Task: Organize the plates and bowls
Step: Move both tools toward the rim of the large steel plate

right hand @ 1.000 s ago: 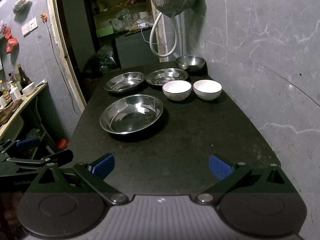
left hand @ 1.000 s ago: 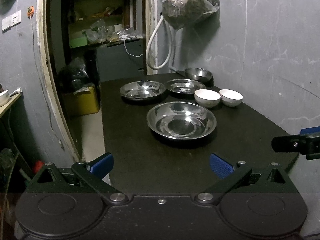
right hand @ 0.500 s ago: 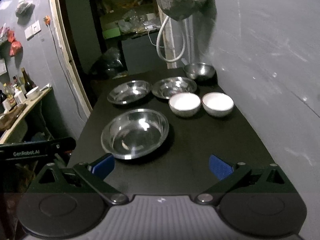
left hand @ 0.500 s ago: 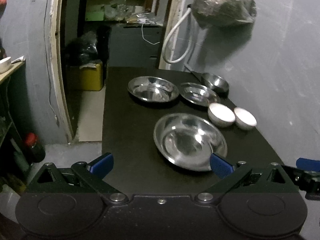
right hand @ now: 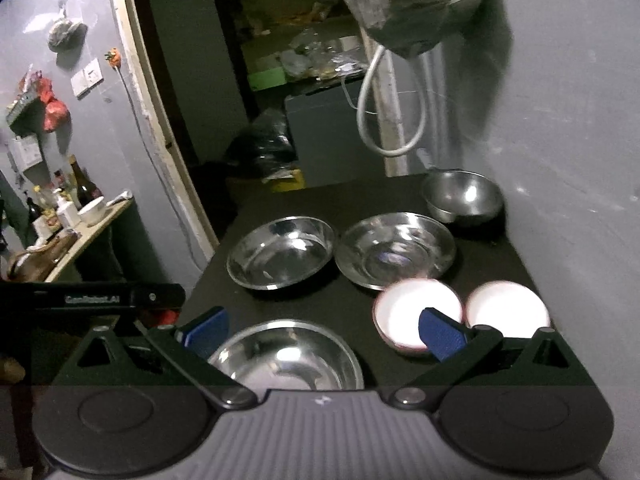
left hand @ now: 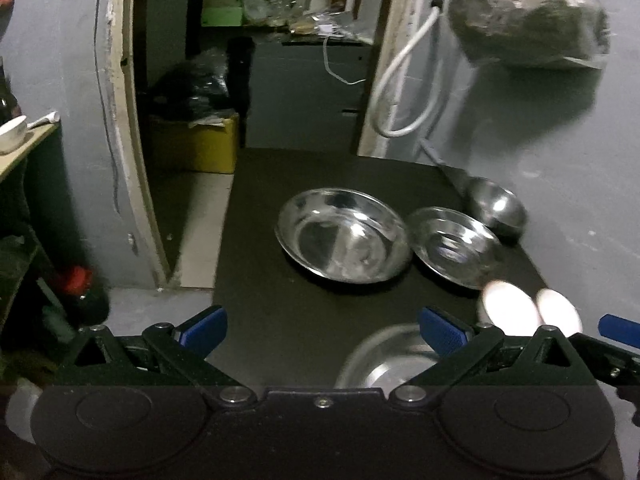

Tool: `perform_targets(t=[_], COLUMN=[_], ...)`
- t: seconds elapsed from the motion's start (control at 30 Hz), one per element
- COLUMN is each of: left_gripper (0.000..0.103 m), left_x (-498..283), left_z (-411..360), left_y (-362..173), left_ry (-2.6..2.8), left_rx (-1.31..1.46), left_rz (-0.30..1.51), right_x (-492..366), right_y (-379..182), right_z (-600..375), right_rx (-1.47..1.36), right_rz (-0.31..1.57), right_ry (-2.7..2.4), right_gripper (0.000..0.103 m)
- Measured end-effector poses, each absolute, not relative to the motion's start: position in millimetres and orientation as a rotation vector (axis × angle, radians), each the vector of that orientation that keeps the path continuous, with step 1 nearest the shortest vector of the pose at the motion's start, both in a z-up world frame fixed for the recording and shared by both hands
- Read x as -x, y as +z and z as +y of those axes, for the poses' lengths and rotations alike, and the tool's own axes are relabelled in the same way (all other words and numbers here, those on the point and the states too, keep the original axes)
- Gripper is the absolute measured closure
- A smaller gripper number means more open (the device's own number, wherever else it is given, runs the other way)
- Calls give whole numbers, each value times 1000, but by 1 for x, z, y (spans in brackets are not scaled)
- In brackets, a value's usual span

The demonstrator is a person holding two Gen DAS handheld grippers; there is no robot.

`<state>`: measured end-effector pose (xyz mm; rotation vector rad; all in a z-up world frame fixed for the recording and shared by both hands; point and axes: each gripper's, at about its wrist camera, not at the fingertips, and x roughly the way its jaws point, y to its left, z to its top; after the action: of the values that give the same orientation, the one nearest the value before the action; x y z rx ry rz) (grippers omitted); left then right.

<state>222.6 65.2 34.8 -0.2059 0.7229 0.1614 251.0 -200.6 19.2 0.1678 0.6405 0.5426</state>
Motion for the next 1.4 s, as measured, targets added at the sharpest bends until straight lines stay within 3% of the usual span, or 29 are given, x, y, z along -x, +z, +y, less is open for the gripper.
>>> perform_targets(t=[0.37,0.7,0.9,1.2,1.3,1.37,1.4], left_gripper=[1,1,2,26,41,57,59], left_x=[-294,-369,-388,-405,-407,-409,-409], left_z=[133,177,182,182,179,178,178], left_y=[28,-19,-39,-51,-53,-56,-56], left_ry=[157,50,-13,-100,-119,-125,-125], left_rx=[286,280,282,332,359,378,386], left_rz=[762,831,863,886,883,890,889], right_x=[-322,-369,-382,-393,-395,-395,-396], right_y=[5,-35,-51,-62,-64,-64,-65], right_z=[-145,-89,-74,-64,-61,-60,-60], right_rx=[-227,-365,-402,-429,-429,-426,-427], right_rz=[739,882,892,898,903,907,909], right_ry=[591,530,466,392,376,366,361], right_gripper=[0,1,9,27,37,45,46])
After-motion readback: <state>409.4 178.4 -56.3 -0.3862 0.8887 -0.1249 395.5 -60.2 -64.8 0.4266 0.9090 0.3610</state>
